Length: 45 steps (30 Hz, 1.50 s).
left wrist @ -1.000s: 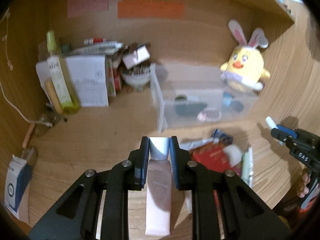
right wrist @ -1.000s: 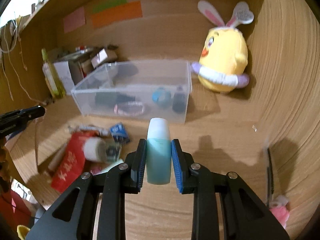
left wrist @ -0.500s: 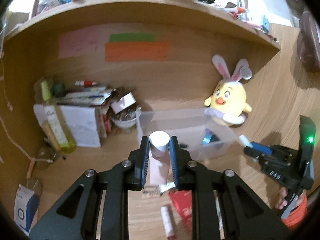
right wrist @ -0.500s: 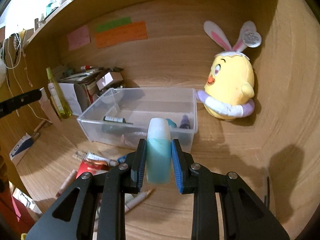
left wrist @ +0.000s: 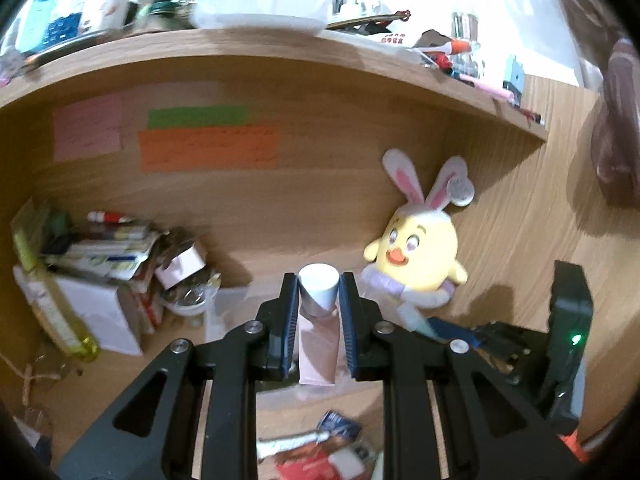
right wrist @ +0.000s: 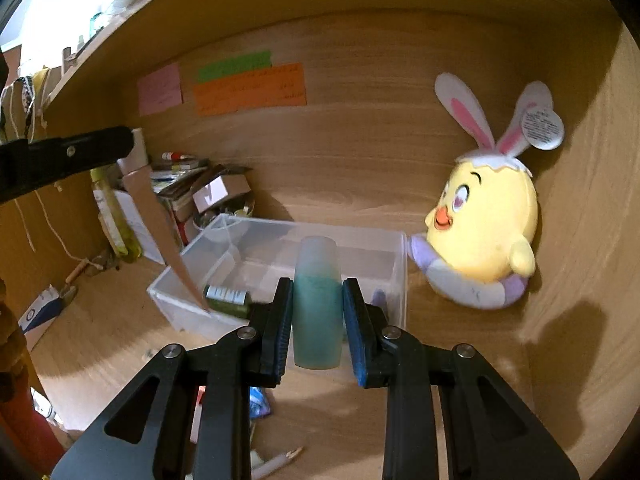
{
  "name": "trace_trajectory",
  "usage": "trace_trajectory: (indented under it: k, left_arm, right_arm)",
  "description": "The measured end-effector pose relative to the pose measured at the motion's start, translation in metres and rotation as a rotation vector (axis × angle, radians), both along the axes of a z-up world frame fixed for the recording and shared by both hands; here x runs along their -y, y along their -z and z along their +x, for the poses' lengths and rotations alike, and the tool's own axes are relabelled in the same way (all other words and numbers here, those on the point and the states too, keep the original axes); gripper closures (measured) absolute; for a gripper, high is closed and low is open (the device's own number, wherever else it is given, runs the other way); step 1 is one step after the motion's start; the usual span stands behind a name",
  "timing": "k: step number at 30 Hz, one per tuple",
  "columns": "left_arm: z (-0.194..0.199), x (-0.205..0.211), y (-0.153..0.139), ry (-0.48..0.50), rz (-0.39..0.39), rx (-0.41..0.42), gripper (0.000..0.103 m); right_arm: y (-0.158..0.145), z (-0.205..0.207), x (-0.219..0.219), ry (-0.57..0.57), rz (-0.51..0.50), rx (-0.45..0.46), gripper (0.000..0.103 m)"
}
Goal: Organize objects
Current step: 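Lower the pink tube and mint-green bottle into the box and release both, then withdraw both tools from the box toward the pile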
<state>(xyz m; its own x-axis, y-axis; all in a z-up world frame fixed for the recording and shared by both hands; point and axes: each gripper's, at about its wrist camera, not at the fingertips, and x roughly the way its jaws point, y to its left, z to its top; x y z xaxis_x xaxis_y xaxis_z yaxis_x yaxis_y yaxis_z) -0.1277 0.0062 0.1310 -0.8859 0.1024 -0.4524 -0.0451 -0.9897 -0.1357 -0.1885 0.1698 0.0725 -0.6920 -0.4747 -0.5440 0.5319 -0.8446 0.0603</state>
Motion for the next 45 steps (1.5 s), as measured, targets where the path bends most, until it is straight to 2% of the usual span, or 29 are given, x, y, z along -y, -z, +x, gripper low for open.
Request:
trace_trajectory:
  k: [6, 10, 14, 20, 27, 35, 37, 40, 41, 45]
  left_arm:
    - [-0.035, -0.013, 0.016, -0.004, -0.02, 0.011, 0.083]
    - [-0.058, -0.015, 0.041, 0.005, -0.021, 0.077, 0.083]
    - [-0.074, -0.001, 0.064, 0.025, 0.034, 0.149, 0.083]
    - [-0.082, 0.026, 0.084, 0.018, 0.098, 0.238, 0.083]
    - [-0.092, 0.045, 0.112, -0.033, 0.067, 0.355, 0.083]
    - [-0.08, 0.051, 0.12, -0.046, 0.032, 0.364, 0.082]
    - [-0.076, 0.052, 0.117, -0.058, 0.016, 0.351, 0.077]
    - [-0.069, 0.054, 0.11, -0.08, -0.006, 0.326, 0.059]
    - [-0.066, 0.054, 0.107, -0.087, -0.014, 0.314, 0.054]
    - [-0.052, 0.052, 0.095, -0.104, -0.051, 0.274, 0.047]
  right_arm:
    - [0.007, -0.033, 0.016, 0.003, 0.051, 0.042, 0.08]
    - [0.02, -0.048, 0.026, -0.002, 0.093, 0.079, 0.08]
    - [0.034, -0.057, 0.032, -0.013, 0.125, 0.115, 0.08]
    - [0.051, -0.067, 0.044, -0.049, 0.166, 0.172, 0.08]
    - [0.063, -0.073, 0.062, -0.084, 0.214, 0.199, 0.08]
    - [0.072, -0.076, 0.077, -0.096, 0.259, 0.214, 0.08]
    - [0.071, -0.075, 0.078, -0.089, 0.278, 0.203, 0.08]
    - [0.067, -0.072, 0.078, -0.091, 0.282, 0.196, 0.076]
    - [0.063, -0.07, 0.077, -0.09, 0.277, 0.186, 0.072]
    - [0.05, -0.06, 0.072, -0.073, 0.262, 0.139, 0.058]
